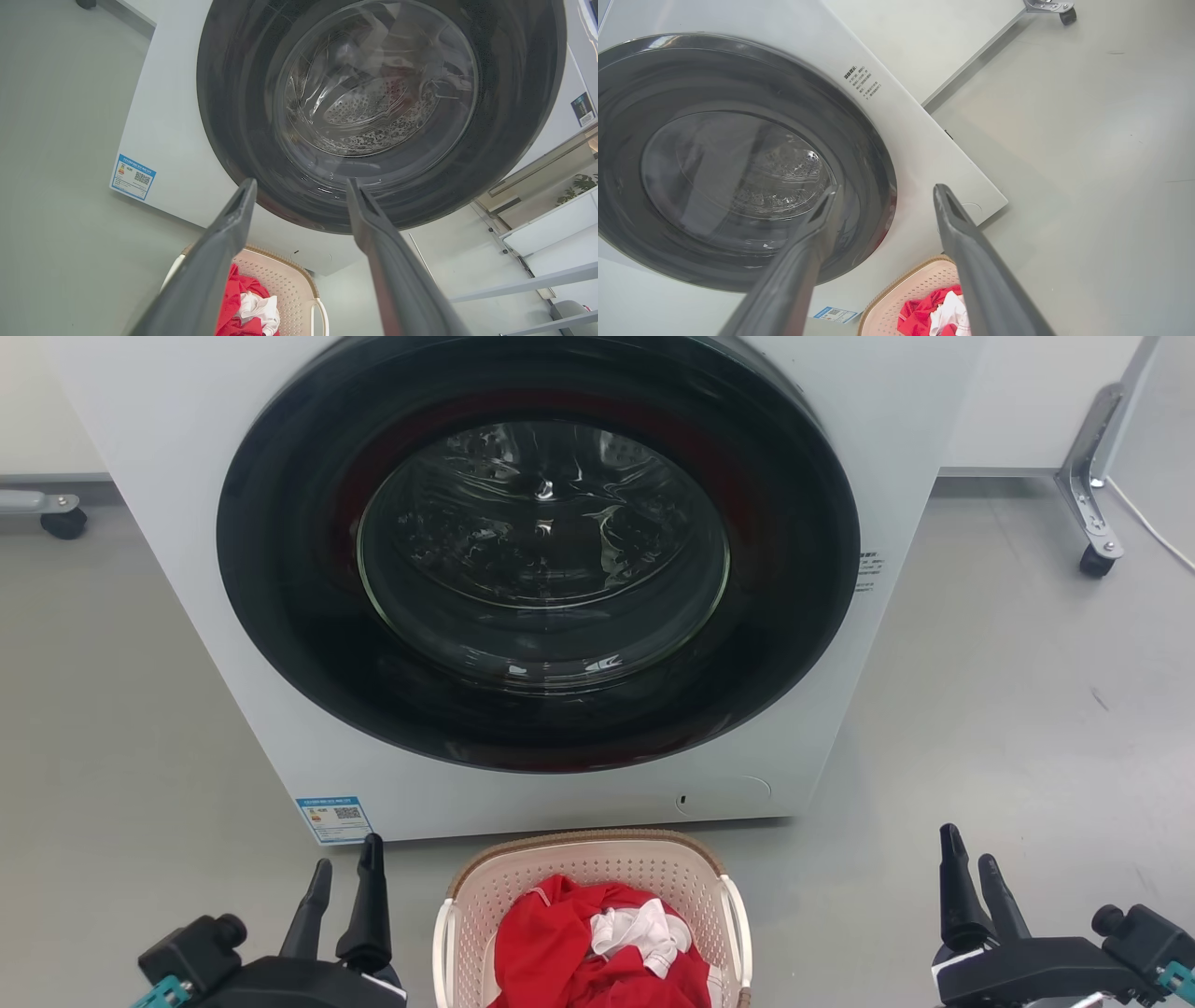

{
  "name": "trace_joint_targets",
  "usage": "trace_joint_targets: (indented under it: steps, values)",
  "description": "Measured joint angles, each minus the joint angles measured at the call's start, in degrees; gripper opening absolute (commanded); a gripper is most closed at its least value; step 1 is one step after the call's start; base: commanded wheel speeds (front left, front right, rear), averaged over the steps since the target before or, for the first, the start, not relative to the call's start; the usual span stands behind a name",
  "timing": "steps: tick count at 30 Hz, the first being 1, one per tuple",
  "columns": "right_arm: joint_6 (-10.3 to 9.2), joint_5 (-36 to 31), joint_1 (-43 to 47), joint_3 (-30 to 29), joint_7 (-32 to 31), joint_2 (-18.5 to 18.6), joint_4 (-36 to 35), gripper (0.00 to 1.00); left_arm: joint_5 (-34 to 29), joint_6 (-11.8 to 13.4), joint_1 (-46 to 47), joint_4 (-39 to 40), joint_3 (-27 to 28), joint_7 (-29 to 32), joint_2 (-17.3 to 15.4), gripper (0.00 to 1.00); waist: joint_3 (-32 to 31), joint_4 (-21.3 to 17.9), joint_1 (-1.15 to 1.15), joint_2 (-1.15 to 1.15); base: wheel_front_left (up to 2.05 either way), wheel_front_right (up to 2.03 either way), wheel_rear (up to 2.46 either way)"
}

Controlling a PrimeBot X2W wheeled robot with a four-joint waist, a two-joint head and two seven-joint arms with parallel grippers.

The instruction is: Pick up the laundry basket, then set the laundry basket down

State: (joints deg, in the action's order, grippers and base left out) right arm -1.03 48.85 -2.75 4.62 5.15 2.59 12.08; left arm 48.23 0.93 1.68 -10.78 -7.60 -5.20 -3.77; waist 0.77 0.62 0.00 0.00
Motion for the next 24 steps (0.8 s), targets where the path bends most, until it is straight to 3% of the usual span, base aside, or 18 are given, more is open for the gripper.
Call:
trace_joint_targets:
  steps: [24]
  values:
    - [-3.3, -22.1, 0.1, 3.9, 5.1, 0.2, -4.4, 1.0, -25.5, 3.4, -0.2, 4.0, -3.0, -5.1, 0.2, 1.0, 0.2, 0.3, 0.0, 0.0, 0.0, 0.0, 0.0]
